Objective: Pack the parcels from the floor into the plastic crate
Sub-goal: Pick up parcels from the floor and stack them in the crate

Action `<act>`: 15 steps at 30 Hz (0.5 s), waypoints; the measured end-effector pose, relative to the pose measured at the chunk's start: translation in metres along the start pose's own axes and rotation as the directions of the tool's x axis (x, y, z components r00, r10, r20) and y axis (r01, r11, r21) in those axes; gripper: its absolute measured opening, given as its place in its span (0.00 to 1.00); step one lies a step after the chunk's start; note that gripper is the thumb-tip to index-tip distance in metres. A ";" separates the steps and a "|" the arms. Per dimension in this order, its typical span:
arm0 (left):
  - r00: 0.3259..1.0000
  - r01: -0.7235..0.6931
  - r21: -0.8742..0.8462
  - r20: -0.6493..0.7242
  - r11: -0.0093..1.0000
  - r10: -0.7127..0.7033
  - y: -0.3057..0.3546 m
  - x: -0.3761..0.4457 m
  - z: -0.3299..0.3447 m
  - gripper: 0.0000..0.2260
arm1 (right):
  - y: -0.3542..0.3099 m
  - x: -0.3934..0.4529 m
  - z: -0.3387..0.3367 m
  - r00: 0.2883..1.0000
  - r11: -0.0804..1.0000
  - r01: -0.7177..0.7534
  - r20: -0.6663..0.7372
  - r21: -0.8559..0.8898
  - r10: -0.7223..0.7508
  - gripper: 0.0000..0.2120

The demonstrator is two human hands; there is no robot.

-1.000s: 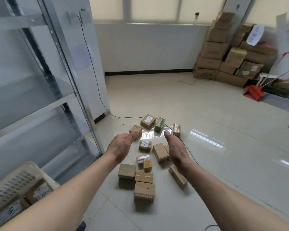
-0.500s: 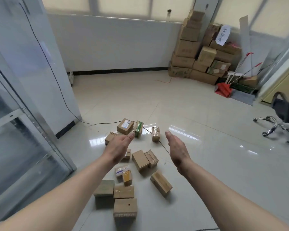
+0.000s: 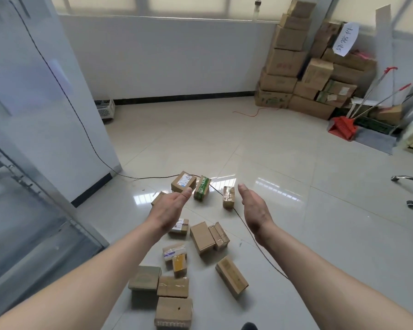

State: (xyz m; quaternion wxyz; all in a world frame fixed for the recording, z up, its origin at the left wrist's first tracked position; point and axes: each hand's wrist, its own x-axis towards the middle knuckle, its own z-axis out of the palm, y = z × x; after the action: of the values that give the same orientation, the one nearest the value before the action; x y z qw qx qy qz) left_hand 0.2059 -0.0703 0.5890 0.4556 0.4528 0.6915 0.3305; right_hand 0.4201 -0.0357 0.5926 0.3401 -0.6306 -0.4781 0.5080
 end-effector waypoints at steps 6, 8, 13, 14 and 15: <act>0.994 0.041 -0.012 -0.104 0.999 -0.042 0.025 0.020 0.048 0.17 | 0.000 0.063 -0.043 0.993 0.999 0.017 0.118 -0.041 -0.012 0.20; 0.990 0.051 -0.020 -0.128 0.999 -0.053 0.032 0.025 0.064 0.17 | 0.000 0.080 -0.055 0.988 0.998 0.020 0.155 -0.063 -0.010 0.20; 0.979 0.091 -0.050 -0.180 0.995 -0.099 0.048 0.031 0.096 0.17 | 0.003 0.113 -0.075 0.980 0.995 0.024 0.199 -0.093 -0.005 0.24; 0.977 0.092 -0.060 -0.189 0.994 -0.102 0.049 0.032 0.099 0.18 | 0.004 0.118 -0.076 0.979 0.995 0.027 0.204 -0.095 -0.007 0.24; 0.974 0.096 -0.073 -0.198 0.993 -0.109 0.050 0.034 0.102 0.19 | 0.005 0.122 -0.077 0.978 0.995 0.029 0.211 -0.095 -0.009 0.25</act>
State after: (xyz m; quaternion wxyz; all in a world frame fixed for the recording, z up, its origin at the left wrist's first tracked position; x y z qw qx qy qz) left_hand 0.3109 -0.0157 0.5844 0.4138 0.3663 0.7457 0.3723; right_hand 0.4991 0.0826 0.5686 0.2616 -0.5846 -0.5415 0.5446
